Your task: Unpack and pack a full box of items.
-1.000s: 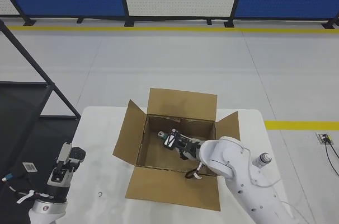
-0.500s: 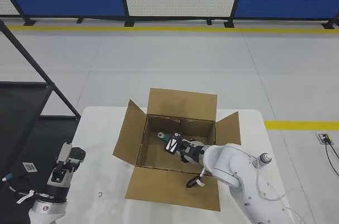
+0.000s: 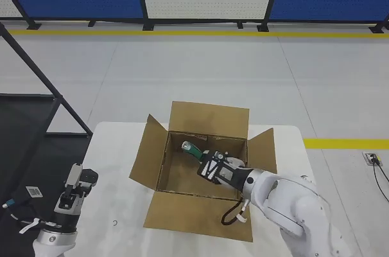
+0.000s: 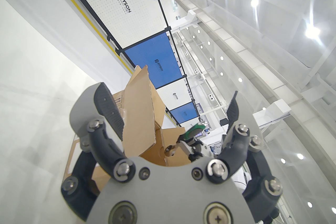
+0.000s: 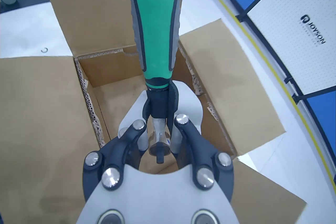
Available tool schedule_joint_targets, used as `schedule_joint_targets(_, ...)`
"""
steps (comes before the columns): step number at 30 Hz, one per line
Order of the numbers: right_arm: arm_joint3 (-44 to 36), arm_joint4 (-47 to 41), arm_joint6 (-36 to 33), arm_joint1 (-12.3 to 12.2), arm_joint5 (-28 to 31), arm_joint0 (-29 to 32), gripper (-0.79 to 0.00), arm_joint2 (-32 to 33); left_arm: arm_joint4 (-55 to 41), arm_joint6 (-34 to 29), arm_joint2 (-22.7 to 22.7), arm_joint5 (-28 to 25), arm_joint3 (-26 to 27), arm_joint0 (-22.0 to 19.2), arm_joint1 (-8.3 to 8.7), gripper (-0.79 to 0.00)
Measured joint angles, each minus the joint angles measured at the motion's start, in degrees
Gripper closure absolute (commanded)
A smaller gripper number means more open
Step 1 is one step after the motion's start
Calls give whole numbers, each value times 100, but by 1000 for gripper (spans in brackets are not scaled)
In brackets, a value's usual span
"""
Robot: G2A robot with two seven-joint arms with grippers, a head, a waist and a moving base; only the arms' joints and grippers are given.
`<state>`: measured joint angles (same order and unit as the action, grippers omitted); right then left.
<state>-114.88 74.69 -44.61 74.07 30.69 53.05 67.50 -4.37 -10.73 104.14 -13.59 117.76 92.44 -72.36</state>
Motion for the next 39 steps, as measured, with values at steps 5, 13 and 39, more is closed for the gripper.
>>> schedule_joint_targets(5, -1015, -89, 138, -97, -10, 629, 0, 571, 0, 0, 0, 0, 0, 0, 0, -785)
schedule_joint_targets(13, -1990, -617, 870, -219, -66, 1795, 0, 1895, 0, 0, 0, 0, 0, 0, 0, -785)
schedule_joint_targets(39, -1977, -3157, 791, -306, -1549, 3951, 0, 4528, 0, 0, 0, 0, 0, 0, 0, -785)
